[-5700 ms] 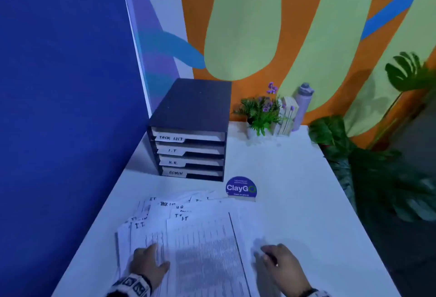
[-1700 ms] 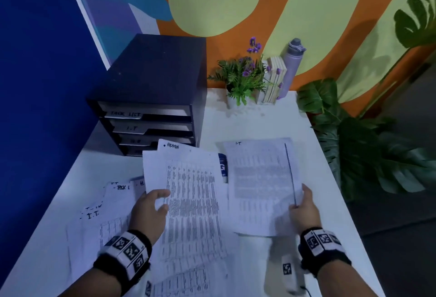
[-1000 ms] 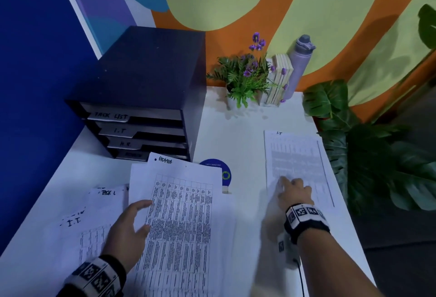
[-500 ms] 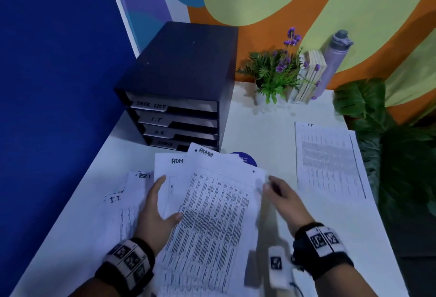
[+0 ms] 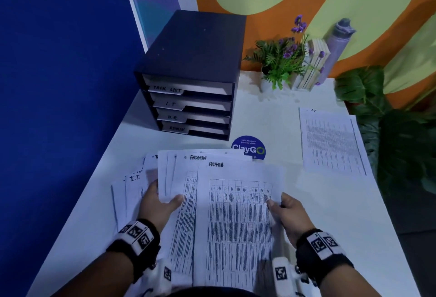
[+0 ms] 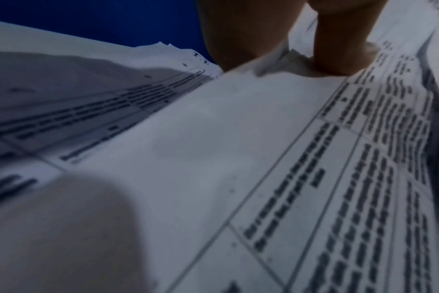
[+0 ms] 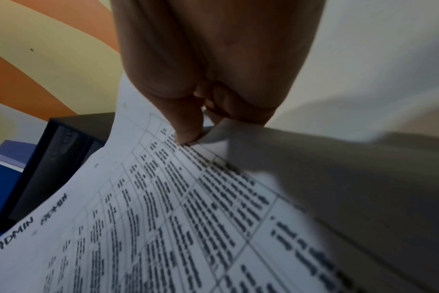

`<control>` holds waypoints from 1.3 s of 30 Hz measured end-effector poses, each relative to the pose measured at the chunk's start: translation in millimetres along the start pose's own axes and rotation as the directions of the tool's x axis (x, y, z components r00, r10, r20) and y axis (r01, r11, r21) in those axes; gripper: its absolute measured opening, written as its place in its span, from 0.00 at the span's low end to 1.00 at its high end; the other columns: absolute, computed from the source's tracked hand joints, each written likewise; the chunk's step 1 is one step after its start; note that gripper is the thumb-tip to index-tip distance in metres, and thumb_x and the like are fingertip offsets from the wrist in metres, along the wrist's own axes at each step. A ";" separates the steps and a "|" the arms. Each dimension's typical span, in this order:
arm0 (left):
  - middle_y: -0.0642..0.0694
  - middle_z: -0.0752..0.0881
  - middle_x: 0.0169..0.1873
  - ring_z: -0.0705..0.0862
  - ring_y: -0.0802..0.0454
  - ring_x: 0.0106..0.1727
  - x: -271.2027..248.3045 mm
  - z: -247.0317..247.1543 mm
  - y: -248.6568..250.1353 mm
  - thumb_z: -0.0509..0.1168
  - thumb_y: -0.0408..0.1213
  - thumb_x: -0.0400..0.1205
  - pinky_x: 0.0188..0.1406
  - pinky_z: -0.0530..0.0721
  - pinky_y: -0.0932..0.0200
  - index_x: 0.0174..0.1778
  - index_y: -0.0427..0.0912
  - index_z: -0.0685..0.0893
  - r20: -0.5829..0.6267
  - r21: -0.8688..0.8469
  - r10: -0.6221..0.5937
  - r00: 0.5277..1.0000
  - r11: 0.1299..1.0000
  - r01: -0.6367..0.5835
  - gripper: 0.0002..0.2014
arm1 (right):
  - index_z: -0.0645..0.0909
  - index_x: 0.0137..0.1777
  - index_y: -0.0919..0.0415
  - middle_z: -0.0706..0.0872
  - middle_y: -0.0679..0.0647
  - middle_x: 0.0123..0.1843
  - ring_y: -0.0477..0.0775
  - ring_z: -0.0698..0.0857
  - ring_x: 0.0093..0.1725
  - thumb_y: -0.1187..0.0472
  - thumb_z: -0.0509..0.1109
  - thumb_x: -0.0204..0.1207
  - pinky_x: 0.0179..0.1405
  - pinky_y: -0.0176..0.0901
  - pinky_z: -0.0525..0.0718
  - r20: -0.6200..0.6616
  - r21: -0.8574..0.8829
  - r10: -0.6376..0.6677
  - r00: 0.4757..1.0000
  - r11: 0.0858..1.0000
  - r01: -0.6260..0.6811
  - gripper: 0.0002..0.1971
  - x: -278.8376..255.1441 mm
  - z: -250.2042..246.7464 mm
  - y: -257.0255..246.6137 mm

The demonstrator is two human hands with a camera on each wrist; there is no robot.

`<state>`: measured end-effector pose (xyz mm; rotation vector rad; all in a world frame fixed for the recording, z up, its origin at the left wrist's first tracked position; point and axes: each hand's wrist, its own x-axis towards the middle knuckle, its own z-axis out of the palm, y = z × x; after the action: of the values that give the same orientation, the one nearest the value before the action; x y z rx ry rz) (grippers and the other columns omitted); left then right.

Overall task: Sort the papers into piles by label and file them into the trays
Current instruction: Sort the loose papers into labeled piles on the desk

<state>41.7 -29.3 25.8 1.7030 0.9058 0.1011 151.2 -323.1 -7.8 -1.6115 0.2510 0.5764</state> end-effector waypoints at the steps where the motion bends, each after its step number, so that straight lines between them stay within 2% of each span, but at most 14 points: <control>1: 0.55 0.88 0.51 0.86 0.52 0.54 0.0 -2.0 -1.7 0.77 0.32 0.74 0.61 0.81 0.51 0.62 0.50 0.80 0.012 0.000 -0.001 1.000 1.000 0.001 0.23 | 0.88 0.51 0.63 0.92 0.60 0.48 0.57 0.86 0.48 0.74 0.67 0.79 0.54 0.51 0.82 0.009 0.022 0.010 1.000 1.000 -0.010 0.10 -2.6 3.5 1.8; 4: 0.55 0.88 0.51 0.86 0.54 0.53 0.6 -4.5 -8.1 0.78 0.36 0.73 0.60 0.81 0.52 0.61 0.52 0.81 0.016 -0.025 -0.009 1.000 1.000 0.009 0.22 | 0.89 0.52 0.64 0.92 0.61 0.51 0.61 0.89 0.51 0.72 0.68 0.79 0.59 0.55 0.83 0.014 0.046 0.014 1.000 0.999 -0.014 0.09 -10.0 15.8 5.2; 8: 0.57 0.86 0.52 0.84 0.51 0.56 0.2 -5.2 -12.4 0.69 0.41 0.81 0.60 0.80 0.53 0.59 0.54 0.80 -0.013 -0.040 0.000 1.000 0.999 -0.001 0.11 | 0.89 0.51 0.60 0.93 0.55 0.48 0.55 0.87 0.47 0.71 0.67 0.80 0.53 0.50 0.84 -0.026 0.009 -0.022 0.999 1.000 0.022 0.10 -19.2 23.0 6.1; 14: 0.57 0.87 0.51 0.85 0.47 0.57 5.1 -13.6 -20.2 0.66 0.34 0.82 0.62 0.80 0.50 0.58 0.53 0.80 0.015 -0.011 0.010 1.000 1.000 -0.010 0.12 | 0.86 0.60 0.58 0.91 0.54 0.56 0.54 0.88 0.58 0.78 0.63 0.79 0.61 0.52 0.82 0.011 0.078 -0.058 0.998 0.995 0.057 0.19 -31.2 22.4 3.8; 18: 0.57 0.88 0.49 0.86 0.49 0.57 1.9 -14.2 -13.5 0.69 0.32 0.80 0.59 0.80 0.54 0.56 0.54 0.81 0.057 -0.030 0.031 0.998 0.999 -0.029 0.13 | 0.84 0.62 0.60 0.90 0.56 0.59 0.54 0.87 0.61 0.81 0.62 0.78 0.62 0.51 0.80 0.045 0.144 -0.101 0.994 0.985 0.094 0.21 -31.6 22.9 5.2; 23: 0.61 0.91 0.49 0.88 0.55 0.56 -1.5 -11.1 -7.3 0.75 0.54 0.74 0.61 0.83 0.50 0.52 0.63 0.87 0.133 -0.077 0.029 0.991 0.997 -0.019 0.11 | 0.83 0.62 0.60 0.90 0.55 0.59 0.53 0.87 0.61 0.81 0.62 0.78 0.59 0.46 0.80 0.060 0.164 -0.106 0.993 0.982 0.095 0.21 -34.2 28.1 2.6; 25: 0.61 0.89 0.53 0.84 0.55 0.62 -1.6 -10.7 -8.9 0.68 0.54 0.80 0.68 0.78 0.48 0.53 0.62 0.86 0.141 -0.090 -0.005 0.990 0.996 0.018 0.08 | 0.82 0.62 0.62 0.90 0.57 0.59 0.57 0.87 0.62 0.81 0.62 0.78 0.60 0.48 0.81 0.048 0.182 -0.095 0.994 0.980 0.085 0.19 -33.0 30.6 3.6; 28: 0.61 0.78 0.69 0.71 0.56 0.73 -5.6 -8.9 -9.8 0.55 0.65 0.82 0.74 0.66 0.48 0.66 0.59 0.80 0.217 -0.143 -0.065 0.974 0.985 0.098 0.23 | 0.80 0.62 0.65 0.89 0.61 0.59 0.66 0.85 0.64 0.78 0.62 0.80 0.66 0.61 0.81 0.035 0.177 -0.091 0.995 0.981 0.083 0.15 -32.4 41.0 3.7; 29: 0.62 0.75 0.71 0.70 0.57 0.74 -8.8 -6.5 -6.1 0.55 0.63 0.83 0.74 0.66 0.49 0.68 0.60 0.76 0.228 -0.126 -0.024 0.973 0.991 0.054 0.21 | 0.78 0.61 0.63 0.89 0.61 0.58 0.67 0.85 0.63 0.76 0.63 0.80 0.66 0.64 0.80 0.028 0.143 -0.106 0.994 0.985 0.101 0.14 -33.9 46.8 0.4; 31: 0.58 0.80 0.66 0.76 0.52 0.72 -14.3 -2.7 5.4 0.60 0.47 0.86 0.68 0.72 0.53 0.67 0.59 0.74 0.189 -0.067 0.112 0.976 0.993 -0.101 0.13 | 0.75 0.60 0.53 0.89 0.59 0.57 0.64 0.86 0.61 0.72 0.65 0.80 0.62 0.60 0.84 -0.007 0.023 -0.194 0.981 0.981 0.194 0.15 -40.8 60.0 -16.2; 33: 0.52 0.80 0.67 0.77 0.49 0.71 -20.9 -2.3 27.0 0.59 0.40 0.87 0.70 0.74 0.49 0.70 0.53 0.72 0.097 -0.055 0.176 0.979 0.984 -0.172 0.15 | 0.68 0.67 0.41 0.87 0.51 0.57 0.50 0.87 0.58 0.70 0.66 0.80 0.55 0.43 0.86 -0.026 -0.043 -0.330 0.944 0.943 0.329 0.25 -53.1 70.8 -42.4; 35: 0.49 0.81 0.68 0.78 0.52 0.69 -22.8 -6.2 46.3 0.57 0.42 0.88 0.69 0.76 0.47 0.69 0.50 0.73 0.001 -0.144 0.296 0.955 0.945 -0.293 0.13 | 0.58 0.76 0.40 0.83 0.32 0.61 0.30 0.83 0.57 0.72 0.65 0.80 0.52 0.25 0.80 -0.023 -0.032 -0.508 0.861 0.861 0.507 0.34 -68.5 79.4 -69.0; 37: 0.49 0.86 0.53 0.84 0.61 0.53 -26.9 -11.0 65.9 0.56 0.42 0.88 0.53 0.82 0.60 0.55 0.51 0.76 -0.096 -0.258 0.420 0.903 0.865 -0.430 0.05 | 0.55 0.78 0.47 0.72 0.13 0.63 0.17 0.75 0.60 0.75 0.65 0.79 0.53 0.15 0.74 -0.048 -0.085 -0.677 0.734 0.735 0.673 0.35 -79.8 83.7 -85.0; 39: 0.53 0.85 0.46 0.83 0.67 0.44 -32.9 -14.3 78.2 0.55 0.47 0.87 0.42 0.82 0.70 0.51 0.55 0.74 -0.157 -0.285 0.489 0.858 0.809 -0.514 0.05 | 0.56 0.77 0.48 0.67 0.12 0.66 0.17 0.73 0.62 0.72 0.65 0.76 0.55 0.15 0.72 -0.051 -0.230 -0.803 0.594 0.589 0.775 0.35 -83.4 88.6 -87.0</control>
<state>51.5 -42.3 110.3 1.5981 0.4346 0.6422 103.7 -239.4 106.6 -1.7449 -0.4415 -0.2438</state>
